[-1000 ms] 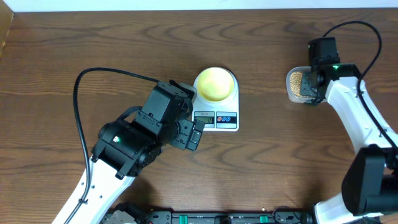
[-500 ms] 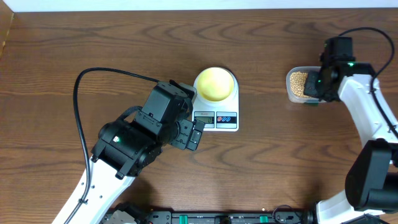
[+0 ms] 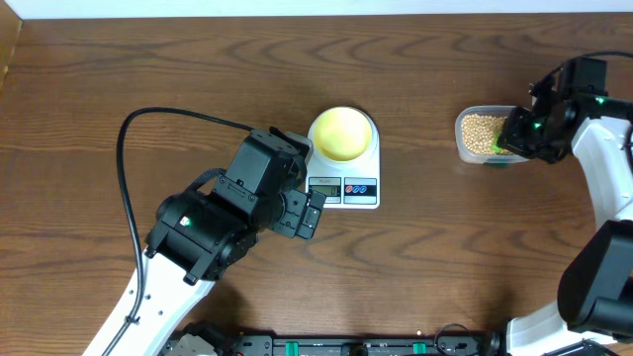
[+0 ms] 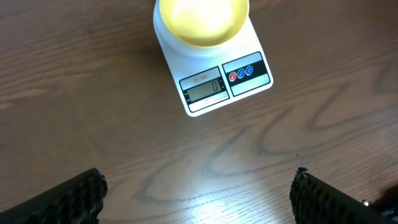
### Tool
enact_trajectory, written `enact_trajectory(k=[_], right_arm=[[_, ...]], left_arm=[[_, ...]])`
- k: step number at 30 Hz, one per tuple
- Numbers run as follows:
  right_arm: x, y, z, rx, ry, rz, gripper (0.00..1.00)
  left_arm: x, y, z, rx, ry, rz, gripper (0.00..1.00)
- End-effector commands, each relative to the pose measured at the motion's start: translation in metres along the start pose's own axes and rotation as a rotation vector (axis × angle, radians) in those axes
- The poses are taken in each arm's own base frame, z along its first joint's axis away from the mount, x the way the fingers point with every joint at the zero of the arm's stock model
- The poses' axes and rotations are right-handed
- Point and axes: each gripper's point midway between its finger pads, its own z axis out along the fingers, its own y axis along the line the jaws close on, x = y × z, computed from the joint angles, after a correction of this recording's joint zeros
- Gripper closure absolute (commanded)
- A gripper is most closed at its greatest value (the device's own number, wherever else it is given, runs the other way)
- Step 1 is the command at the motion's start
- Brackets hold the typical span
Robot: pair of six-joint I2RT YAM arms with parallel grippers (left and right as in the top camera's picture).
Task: Scoop item into bowl and weigh 50g on scale
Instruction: 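Drag the scoop through the soybeans and lift it out full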
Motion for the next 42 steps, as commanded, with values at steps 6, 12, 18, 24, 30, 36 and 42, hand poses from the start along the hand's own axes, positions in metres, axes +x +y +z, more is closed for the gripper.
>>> enact_trajectory(k=[6, 12, 18, 24, 30, 36, 42], right_arm=[[-0.006, -0.007, -0.002, -0.150, 0.033, 0.062, 0.99], [-0.011, -0.013, 0.011, -0.289, 0.062, 0.103, 0.99], [-0.019, -0.014, 0.015, -0.413, 0.051, 0.111, 0.99], [-0.026, -0.015, 0.004, -0.506, 0.019, 0.102, 0.99], [-0.029, -0.015, -0.010, -0.611, -0.005, 0.108, 0.99], [-0.030, -0.023, -0.021, -0.661, -0.018, 0.145, 0.99], [-0.029, -0.026, -0.033, -0.730, -0.025, 0.173, 0.99]], left_arm=[[-0.005, -0.001, -0.004, 0.007, -0.015, 0.010, 0.03], [-0.005, -0.001, -0.004, 0.007, -0.015, 0.010, 0.03], [-0.005, -0.001, -0.004, 0.007, -0.015, 0.010, 0.03], [-0.005, -0.001, -0.004, 0.007, -0.015, 0.010, 0.03], [-0.005, -0.001, -0.004, 0.007, -0.015, 0.010, 0.03], [-0.005, -0.001, -0.004, 0.007, -0.015, 0.010, 0.03], [-0.005, -0.001, -0.004, 0.007, -0.015, 0.010, 0.03]])
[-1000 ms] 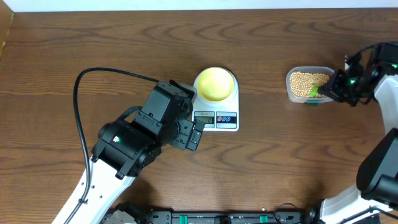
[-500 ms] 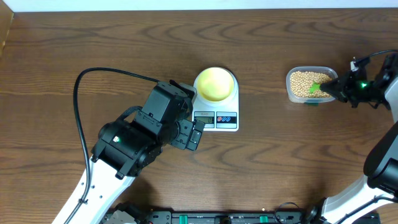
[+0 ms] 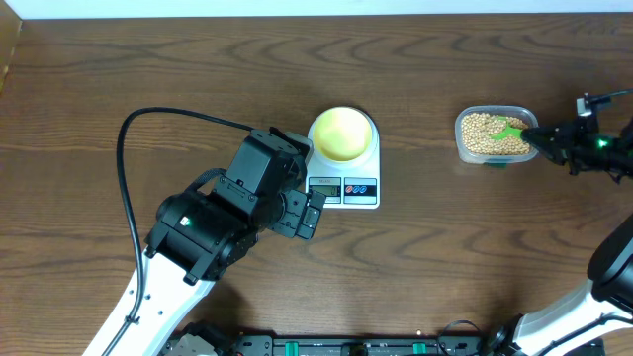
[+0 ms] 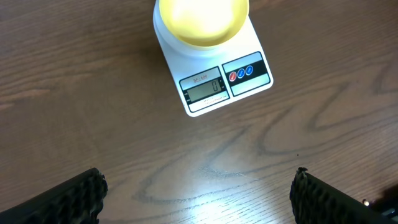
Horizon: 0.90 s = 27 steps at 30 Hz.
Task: Scoop item into bowl and weigh 50g on scale
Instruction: 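Drag the scoop through the soybeans and lift it out full, then carry the filled scoop over the yellow bowl with the right gripper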
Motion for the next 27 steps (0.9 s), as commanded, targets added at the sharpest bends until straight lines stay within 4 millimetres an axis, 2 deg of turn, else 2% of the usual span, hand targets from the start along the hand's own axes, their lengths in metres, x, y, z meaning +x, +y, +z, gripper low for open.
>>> enact_trajectory(k=[1, 7, 19, 23, 27], right_arm=[[-0.003, 0.016, -0.008, -0.110, -0.014, -0.026, 0.99], [0.000, 0.033, -0.014, -0.222, -0.011, -0.024, 0.99], [0.003, 0.089, -0.026, -0.540, 0.004, -0.030, 0.99], [0.013, 0.100, -0.014, -0.557, 0.054, -0.029, 0.99], [0.030, 0.116, 0.009, -0.564, 0.136, -0.045, 0.99]], left_arm=[[-0.005, -0.001, -0.004, 0.007, -0.016, 0.007, 0.04], [-0.005, -0.001, -0.004, 0.007, -0.016, 0.007, 0.03], [-0.005, -0.001, -0.004, 0.007, -0.016, 0.007, 0.03], [-0.005, -0.001, -0.004, 0.007, -0.016, 0.007, 0.03], [-0.005, -0.001, -0.004, 0.007, -0.016, 0.007, 0.03]])
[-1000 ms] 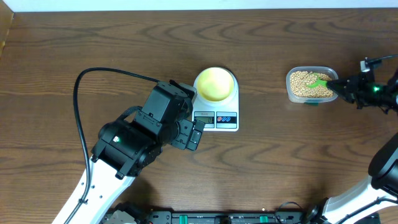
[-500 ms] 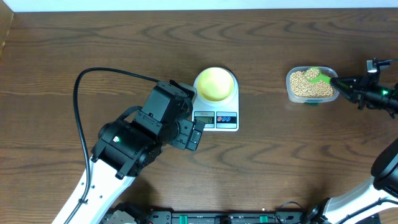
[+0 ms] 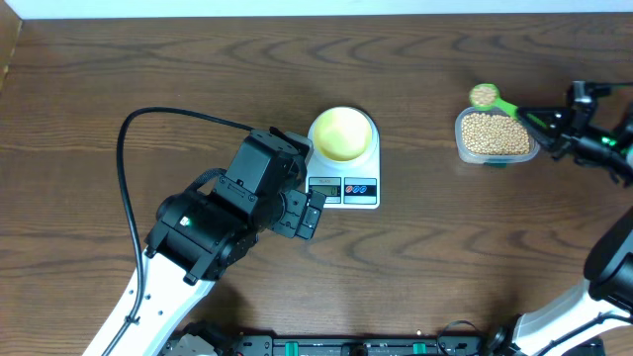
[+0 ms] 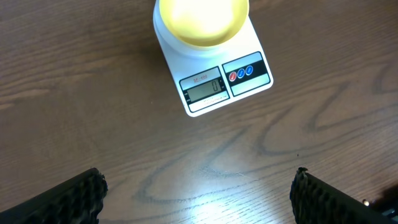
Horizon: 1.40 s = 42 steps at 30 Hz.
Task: Scoop item into bowl and weigh 50g on scale
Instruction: 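Carry the filled scoop over the yellow bowl with the right gripper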
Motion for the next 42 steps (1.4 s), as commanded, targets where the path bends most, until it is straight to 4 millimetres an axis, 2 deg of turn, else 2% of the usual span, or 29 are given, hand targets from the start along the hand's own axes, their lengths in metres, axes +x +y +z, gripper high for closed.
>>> enact_trajectory(k=[1, 12, 18, 24, 32, 42], right_arm=[[0.013, 0.015, 0.027, -0.070, 0.078, -0.026, 0.99], [0.063, 0.027, 0.113, -0.102, 0.336, -0.109, 0.99], [0.076, 0.035, 0.150, -0.101, 0.427, -0.140, 0.99], [0.083, 0.029, 0.181, -0.017, 0.441, -0.166, 0.99], [0.091, 0.023, 0.212, 0.061, 0.427, -0.223, 0.99], [0.085, 0.001, 0.225, 0.190, 0.359, -0.289, 0.99]], left_arm=[[-0.005, -0.001, -0.004, 0.007, -0.016, 0.007, 0.03], [-0.005, -0.001, -0.004, 0.007, -0.016, 0.007, 0.03], [-0.005, -0.001, -0.004, 0.007, -0.016, 0.007, 0.03], [-0.005, -0.001, -0.004, 0.007, -0.016, 0.007, 0.03], [-0.005, -0.001, -0.004, 0.007, -0.016, 0.007, 0.03], [-0.005, -0.001, -0.004, 0.007, -0.016, 0.007, 0.03]])
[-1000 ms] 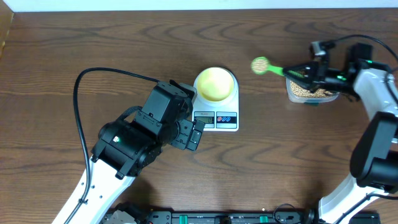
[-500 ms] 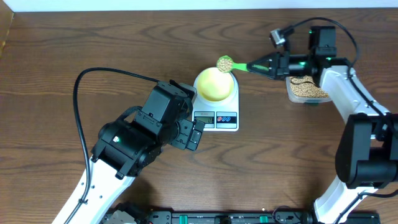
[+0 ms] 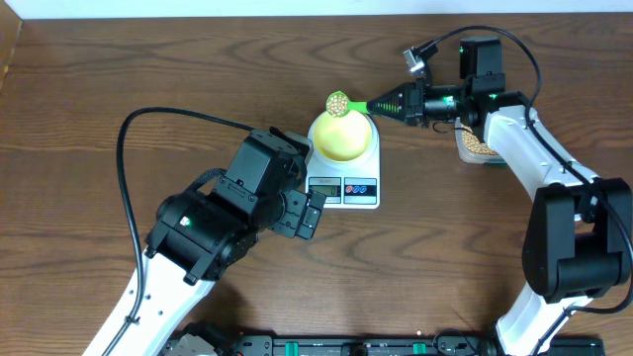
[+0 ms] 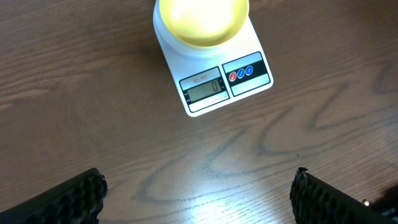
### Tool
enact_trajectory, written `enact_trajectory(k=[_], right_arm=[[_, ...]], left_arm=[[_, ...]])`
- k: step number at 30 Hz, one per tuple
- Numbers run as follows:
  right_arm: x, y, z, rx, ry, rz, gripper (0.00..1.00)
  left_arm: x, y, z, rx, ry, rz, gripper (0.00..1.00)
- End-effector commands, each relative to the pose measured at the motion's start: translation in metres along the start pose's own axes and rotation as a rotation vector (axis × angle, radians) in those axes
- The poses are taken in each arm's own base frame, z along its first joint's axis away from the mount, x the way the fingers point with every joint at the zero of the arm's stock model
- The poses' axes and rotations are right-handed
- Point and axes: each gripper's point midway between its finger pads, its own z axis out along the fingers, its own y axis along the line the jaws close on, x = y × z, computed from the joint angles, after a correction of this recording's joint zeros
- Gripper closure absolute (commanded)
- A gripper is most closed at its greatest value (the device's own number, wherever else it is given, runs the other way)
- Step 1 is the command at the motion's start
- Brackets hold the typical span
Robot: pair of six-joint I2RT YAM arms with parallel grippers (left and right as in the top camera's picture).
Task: Scoop item into bowl and weigh 50g on scale
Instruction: 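Carry the filled scoop over the yellow bowl with the right gripper, then tip the scoop to pour soybeans into the yellow bowl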
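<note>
A yellow bowl sits on the white scale at the table's middle; the scale's display reads 0. My right gripper is shut on a green scoop whose head, filled with tan grains, hangs at the bowl's far rim. The clear tub of grains lies right of the scale, partly hidden under the right arm. My left gripper stands open over bare wood, just in front of the scale, with nothing between its fingers.
A black cable loops from the left arm across the left side of the table. The right arm reaches across from the right edge over the tub.
My right gripper has carried the loaded scoop leftward, from beside the tub's far edge to the far rim of the yellow bowl. The left arm stayed still.
At first my right gripper was down at the tub of grains. Then the scoop's head lay in the grains. After that the filled scoop was clear of the tub at its far left corner, and now it hangs at the bowl. The scale has read 0 throughout.
</note>
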Motion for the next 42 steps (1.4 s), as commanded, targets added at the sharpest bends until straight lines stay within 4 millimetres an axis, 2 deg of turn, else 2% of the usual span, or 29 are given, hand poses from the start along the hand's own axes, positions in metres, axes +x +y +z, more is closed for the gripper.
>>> enact_trajectory(k=[1, 9, 23, 34, 42], right_arm=[[-0.005, -0.010, 0.005, 0.072, -0.027, -0.026, 0.99], [0.003, -0.021, 0.008, 0.179, 0.000, -0.062, 0.99], [-0.003, -0.010, -0.001, 0.441, 0.054, -0.176, 0.99], [0.016, -0.020, 0.015, 0.599, 0.127, -0.264, 0.99], [0.017, -0.016, 0.019, 0.739, 0.166, -0.392, 0.99]], left_arm=[[-0.005, -0.001, -0.004, 0.007, -0.015, 0.007, 0.03], [-0.005, -0.001, -0.004, 0.007, -0.015, 0.007, 0.03], [-0.005, -0.001, -0.004, 0.007, -0.015, 0.007, 0.03], [-0.005, -0.001, -0.004, 0.007, -0.015, 0.007, 0.03], [-0.005, -0.001, -0.004, 0.007, -0.015, 0.007, 0.03]])
